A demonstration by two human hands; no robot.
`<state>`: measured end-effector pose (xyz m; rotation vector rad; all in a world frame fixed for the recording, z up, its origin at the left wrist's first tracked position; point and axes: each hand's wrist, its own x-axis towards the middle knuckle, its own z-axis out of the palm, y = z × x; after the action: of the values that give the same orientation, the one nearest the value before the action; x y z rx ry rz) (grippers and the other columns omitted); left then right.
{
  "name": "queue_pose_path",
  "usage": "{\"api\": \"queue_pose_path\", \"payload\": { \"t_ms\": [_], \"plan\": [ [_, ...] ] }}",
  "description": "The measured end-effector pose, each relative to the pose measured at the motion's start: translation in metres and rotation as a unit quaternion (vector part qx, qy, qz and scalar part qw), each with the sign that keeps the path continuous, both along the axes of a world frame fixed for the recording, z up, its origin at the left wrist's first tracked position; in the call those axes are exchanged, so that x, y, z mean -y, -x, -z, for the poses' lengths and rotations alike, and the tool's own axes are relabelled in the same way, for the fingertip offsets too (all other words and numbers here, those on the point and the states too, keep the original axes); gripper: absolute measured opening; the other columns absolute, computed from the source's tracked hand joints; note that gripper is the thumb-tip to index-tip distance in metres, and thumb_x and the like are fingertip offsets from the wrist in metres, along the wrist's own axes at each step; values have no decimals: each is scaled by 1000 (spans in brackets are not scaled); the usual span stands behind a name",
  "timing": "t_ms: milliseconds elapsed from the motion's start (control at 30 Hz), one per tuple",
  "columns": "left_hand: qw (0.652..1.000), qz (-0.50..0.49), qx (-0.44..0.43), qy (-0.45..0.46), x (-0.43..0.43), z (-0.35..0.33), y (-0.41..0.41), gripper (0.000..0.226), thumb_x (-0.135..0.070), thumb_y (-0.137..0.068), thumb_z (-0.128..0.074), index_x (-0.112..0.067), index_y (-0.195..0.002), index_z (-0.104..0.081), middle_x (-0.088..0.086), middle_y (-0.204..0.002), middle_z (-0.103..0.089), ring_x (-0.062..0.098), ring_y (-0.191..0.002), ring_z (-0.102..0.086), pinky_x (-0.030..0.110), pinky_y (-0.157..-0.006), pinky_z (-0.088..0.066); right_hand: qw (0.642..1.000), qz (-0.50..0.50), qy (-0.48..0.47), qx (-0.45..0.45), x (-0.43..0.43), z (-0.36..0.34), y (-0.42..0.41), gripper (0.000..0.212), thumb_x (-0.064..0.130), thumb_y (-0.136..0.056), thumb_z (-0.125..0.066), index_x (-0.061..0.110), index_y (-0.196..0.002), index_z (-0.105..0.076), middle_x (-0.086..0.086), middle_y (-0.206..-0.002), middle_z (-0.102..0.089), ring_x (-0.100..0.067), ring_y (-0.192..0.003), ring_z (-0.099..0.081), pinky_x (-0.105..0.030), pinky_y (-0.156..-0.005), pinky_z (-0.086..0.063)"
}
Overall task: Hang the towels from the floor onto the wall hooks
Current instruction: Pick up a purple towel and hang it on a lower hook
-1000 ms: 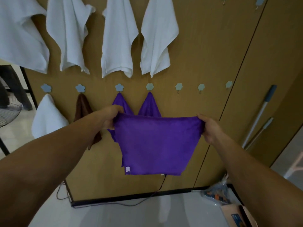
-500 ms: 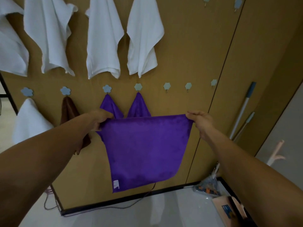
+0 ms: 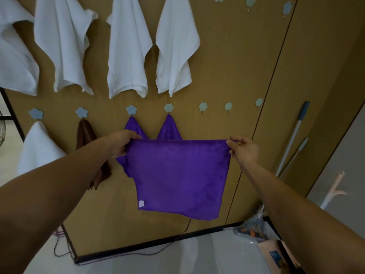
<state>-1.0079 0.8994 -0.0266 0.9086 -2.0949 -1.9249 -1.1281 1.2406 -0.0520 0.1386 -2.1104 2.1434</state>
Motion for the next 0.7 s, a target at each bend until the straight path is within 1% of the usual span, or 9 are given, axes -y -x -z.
{"api": "queue_pose_path", "payload": {
  "t_ms": [100, 200, 300, 400, 467, 533, 567, 633, 700],
  "plan": [
    [1000, 18, 2, -5, 1, -1, -3, 15, -16, -92, -54, -13, -94, -68, 0, -89, -65, 13, -73, -56, 21, -43, -43, 999, 12, -29, -19, 1, 0, -1, 13, 11, -86, -71, 14, -98, -69, 1, -75, -61, -6, -52, -53, -19, -58, -50],
    [1000, 23, -9, -15, 4, 0, -4, 12, -15, -88, -64, -10, -98, -67, 5, -95, -68, 18, -82, -63, 27, -53, -49, 999, -3, -28, 16, 0, 0, -1, 15, 8, -83, -73, 4, -97, -70, -1, -75, -66, -6, -54, -54, -17, -52, -50],
    [999, 13, -36, -38, 8, 2, -5, 17, -12, -85, -67, -6, -102, -67, 10, -97, -71, 23, -88, -67, 33, -64, -54, 999, -14, 9, 41, -1, 2, -1, 24, 5, -83, -72, -1, -105, -67, -2, -72, -64, -6, -52, -51, -14, -48, -46],
    [998, 4, -43, -35, 10, 2, -7, 17, -13, -83, -68, -8, -100, -68, 7, -97, -71, 21, -86, -66, 31, -60, -53, 995, -29, 64, 64, -1, 3, -2, 34, 0, -85, -67, -3, -117, -60, -3, -73, -60, -6, -52, -50, -15, -47, -45],
    [998, 3, -46, -30, 11, 1, -8, 14, -14, -84, -67, -10, -97, -68, 4, -96, -70, 17, -79, -64, 27, -52, -49, 995, -44, 63, 70, 1, 2, -3, 35, -3, -86, -64, -5, -121, -59, -5, -75, -60, -8, -55, -51, -14, -48, -45],
    [999, 0, -44, -24, 12, 0, -9, 15, -17, -80, -68, -12, -95, -69, 1, -95, -68, 15, -77, -61, 27, -53, -45, 994, -68, 49, 65, 0, 0, -6, 38, -4, -85, -65, -4, -123, -58, -6, -83, -63, -9, -62, -57, -14, -54, -49],
    [999, 6, -41, -22, 13, 1, -11, 18, -19, -78, -69, -14, -94, -69, 0, -95, -67, 15, -78, -60, 27, -55, -43, 994, -82, 41, 62, -1, 0, -7, 42, -4, -83, -67, -2, -123, -59, -7, -90, -64, -10, -70, -62, -16, -62, -52],
    [998, 47, -31, -9, 16, 1, -16, 30, -27, -70, -75, -16, -97, -69, -2, -98, -68, 15, -87, -61, 27, -62, -43, 994, -98, -25, 41, -4, -1, -9, 47, 1, -76, -76, 5, -121, -61, -5, -103, -65, -13, -85, -66, -20, -73, -54],
    [992, 118, -15, 37, 17, 1, -21, 44, -32, -58, -84, -18, -98, -73, -3, -101, -72, 16, -97, -62, 28, -73, -43, 986, -93, -136, -1, -5, -1, -13, 45, 8, -70, -84, 15, -111, -66, 3, -99, -65, -5, -82, -64, -12, -67, -52]
  ]
}}
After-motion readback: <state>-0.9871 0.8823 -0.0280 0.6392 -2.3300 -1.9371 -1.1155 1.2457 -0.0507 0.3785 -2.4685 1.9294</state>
